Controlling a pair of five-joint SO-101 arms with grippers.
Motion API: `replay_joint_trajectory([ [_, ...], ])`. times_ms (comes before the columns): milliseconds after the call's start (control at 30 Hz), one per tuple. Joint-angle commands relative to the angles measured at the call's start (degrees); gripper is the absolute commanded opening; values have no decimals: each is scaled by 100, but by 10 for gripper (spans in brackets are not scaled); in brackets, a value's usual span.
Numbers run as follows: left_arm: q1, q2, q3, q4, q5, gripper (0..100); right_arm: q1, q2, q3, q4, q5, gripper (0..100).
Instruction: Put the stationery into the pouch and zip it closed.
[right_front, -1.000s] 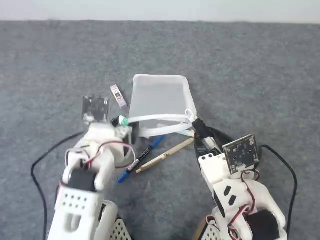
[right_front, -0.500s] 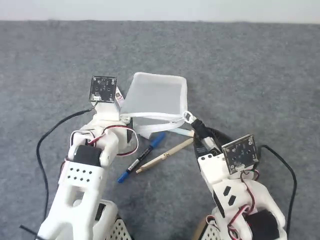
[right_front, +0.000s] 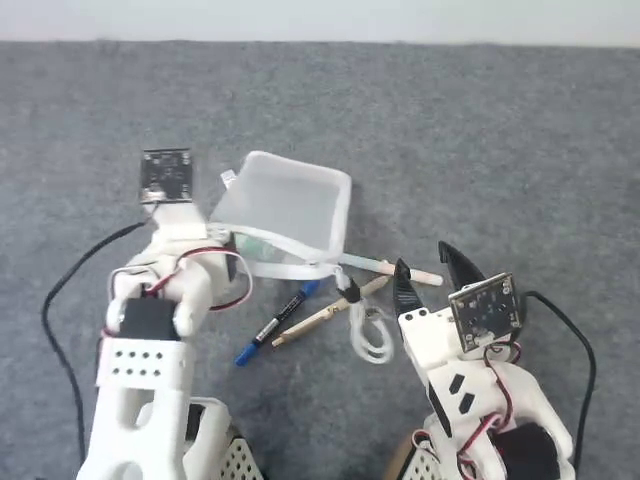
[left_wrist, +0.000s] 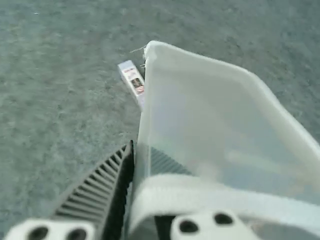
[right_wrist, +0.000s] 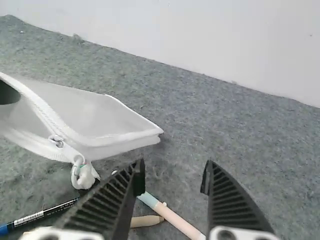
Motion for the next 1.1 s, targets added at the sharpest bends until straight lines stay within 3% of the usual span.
replay_joint_trajectory([
  [0,-237,-404,-400,44,-26,9,-4,215,-229,-31,97,174],
  [533,-1749,-501,-479,9,220,9,-40,3749,-1011,-541,114,175],
  [700,-2198,-501,-488,9,422,9,-57,4813,-1204,-857,545,176],
  [1067,-2382,-501,-347,18,404,9,-532,7064,-2189,-1086,580,177],
])
